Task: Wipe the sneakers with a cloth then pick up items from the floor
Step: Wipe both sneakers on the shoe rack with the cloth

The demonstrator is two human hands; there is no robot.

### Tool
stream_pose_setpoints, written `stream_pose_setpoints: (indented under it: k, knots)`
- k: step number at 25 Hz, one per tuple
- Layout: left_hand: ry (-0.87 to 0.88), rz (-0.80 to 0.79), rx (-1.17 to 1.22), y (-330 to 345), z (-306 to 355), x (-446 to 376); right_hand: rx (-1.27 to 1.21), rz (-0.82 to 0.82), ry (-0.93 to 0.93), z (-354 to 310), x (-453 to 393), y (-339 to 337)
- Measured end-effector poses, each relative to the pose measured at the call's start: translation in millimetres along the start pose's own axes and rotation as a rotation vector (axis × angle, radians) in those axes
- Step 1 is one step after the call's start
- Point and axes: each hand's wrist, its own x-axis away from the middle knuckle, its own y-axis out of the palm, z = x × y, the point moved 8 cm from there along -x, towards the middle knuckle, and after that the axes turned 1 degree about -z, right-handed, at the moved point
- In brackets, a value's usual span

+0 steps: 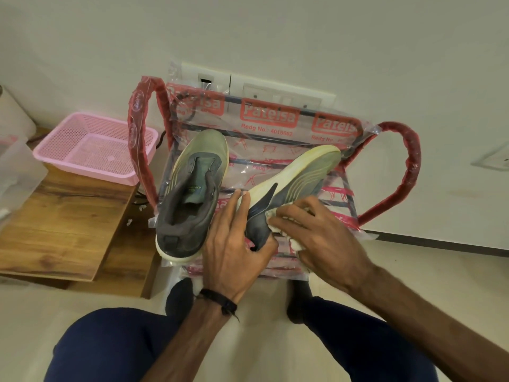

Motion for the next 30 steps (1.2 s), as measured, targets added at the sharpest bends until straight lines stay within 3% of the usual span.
stream_pose_setpoints:
  k: [3, 8, 15, 20, 22, 26, 30]
  knots:
    - [0.019, -0.020, 0.043, 1, 5, -1, -0.067, 0.014, -0.055, -18, -7, 2]
    - [0.029, -0.026, 0.073, 1, 4, -5, 0.073, -0.065, -0.286, -29, -11, 8]
    - [0.005, -0.051, 0.038, 3, 1, -7, 0.125, 0.004, -0.188, -9, -10, 11]
    - [-0.015, -0.029, 0.012, 3, 0, -6, 0.086, 0.035, 0.067, 34, -19, -2]
    - [-0.016, -0.042, 0.023, 3, 1, -6, -0.015, 0.071, 0.042, 20, -17, -3]
    - [0.024, -0.055, 0.046, 5, 5, -3, -0.007, -0.046, -0.258, -31, -5, 7]
    - [0.004, -0.047, 0.016, 6, 2, -6, 0.108, -0.042, -0.043, 23, -19, 4]
